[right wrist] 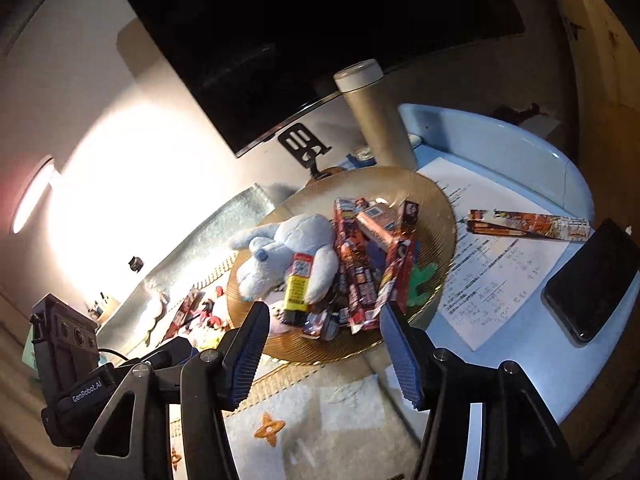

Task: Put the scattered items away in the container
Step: 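Carry both boxes over the gold basket, open both tools, and withdraw, then grasp the green-white-pink three-ball plush with the left tool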

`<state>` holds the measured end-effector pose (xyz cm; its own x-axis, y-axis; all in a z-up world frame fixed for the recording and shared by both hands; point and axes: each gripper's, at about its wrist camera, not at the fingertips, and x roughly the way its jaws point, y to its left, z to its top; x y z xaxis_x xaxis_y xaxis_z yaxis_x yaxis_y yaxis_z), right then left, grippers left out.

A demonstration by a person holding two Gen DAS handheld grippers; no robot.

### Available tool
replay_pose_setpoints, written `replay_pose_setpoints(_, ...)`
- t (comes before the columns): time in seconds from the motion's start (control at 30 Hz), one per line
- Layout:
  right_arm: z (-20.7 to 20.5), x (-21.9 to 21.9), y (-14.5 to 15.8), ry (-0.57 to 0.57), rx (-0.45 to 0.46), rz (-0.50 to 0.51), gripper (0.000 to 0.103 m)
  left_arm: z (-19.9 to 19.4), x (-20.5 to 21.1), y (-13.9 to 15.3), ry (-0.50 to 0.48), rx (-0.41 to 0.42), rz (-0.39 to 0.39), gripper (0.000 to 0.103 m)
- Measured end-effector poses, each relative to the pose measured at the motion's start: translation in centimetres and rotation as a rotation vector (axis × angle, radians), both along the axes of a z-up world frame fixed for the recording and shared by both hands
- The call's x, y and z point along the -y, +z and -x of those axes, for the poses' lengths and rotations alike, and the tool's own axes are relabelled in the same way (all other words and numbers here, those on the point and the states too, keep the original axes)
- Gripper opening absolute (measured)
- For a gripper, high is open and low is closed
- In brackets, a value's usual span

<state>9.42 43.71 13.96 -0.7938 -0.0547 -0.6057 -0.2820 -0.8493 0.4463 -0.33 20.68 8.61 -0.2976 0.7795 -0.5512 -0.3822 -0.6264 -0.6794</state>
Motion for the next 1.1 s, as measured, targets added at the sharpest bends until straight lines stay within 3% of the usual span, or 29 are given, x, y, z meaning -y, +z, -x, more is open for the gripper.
replay_pose_setpoints(0.13, 0.6, 4.4, -0.5, 0.096, 0.011, -0.032, 0.068, -0.2, 5.5, -1.3, 0.076, 0.043, -0.028, 0.049)
replay_pose_setpoints(0.23, 1.8, 8.3, -1.7, 0.179, 0.035, -0.063, 0.069, 0.2, 10.5, -1.9, 0.192, 0.043, -0.026, 0.066)
replay_pose_setpoints(0.3, 2.7, 10.8, -3.0, 0.241, 0.059, -0.077, 0.069, 1.0, 14.0, -2.3, 0.27, 0.042, -0.009, 0.066)
replay_pose_setpoints(0.4, 4.5, 14.3, -5.1, 0.333, 0.085, -0.101, 0.069, 2.9, 18.4, -2.3, 0.369, -0.003, 0.078, 0.066)
replay_pose_setpoints(0.5, 6.1, 17.6, -7.1, 0.435, 0.07, -0.156, 0.069, 5.0, 21.1, -1.9, 0.429, -0.124, 0.254, 0.066)
replay_pose_setpoints(0.63, 7.3, 20.3, -9.1, 0.512, 0.022, -0.194, 0.069, 8.6, 22.2, -1.7, 0.399, -0.235, 0.407, 0.066)
replay_pose_setpoints(0.83, 7.0, 21.1, -9.2, 0.546, -0.023, -0.208, 0.069, 14.4, 22.0, -2.4, 0.298, -0.379, 0.548, 0.066)
replay_pose_setpoints(0.93, 7.5, 20.9, -9.3, 0.552, -0.009, -0.182, 0.069, 17.2, 21.7, -3.1, 0.257, -0.401, 0.559, 0.066)
replay_pose_setpoints(1.1, 7.8, 20.3, -9.5, 0.544, -0.003, -0.14, 0.069, 20.0, 21.0, -4.7, 0.174, -0.367, 0.56, 0.066)
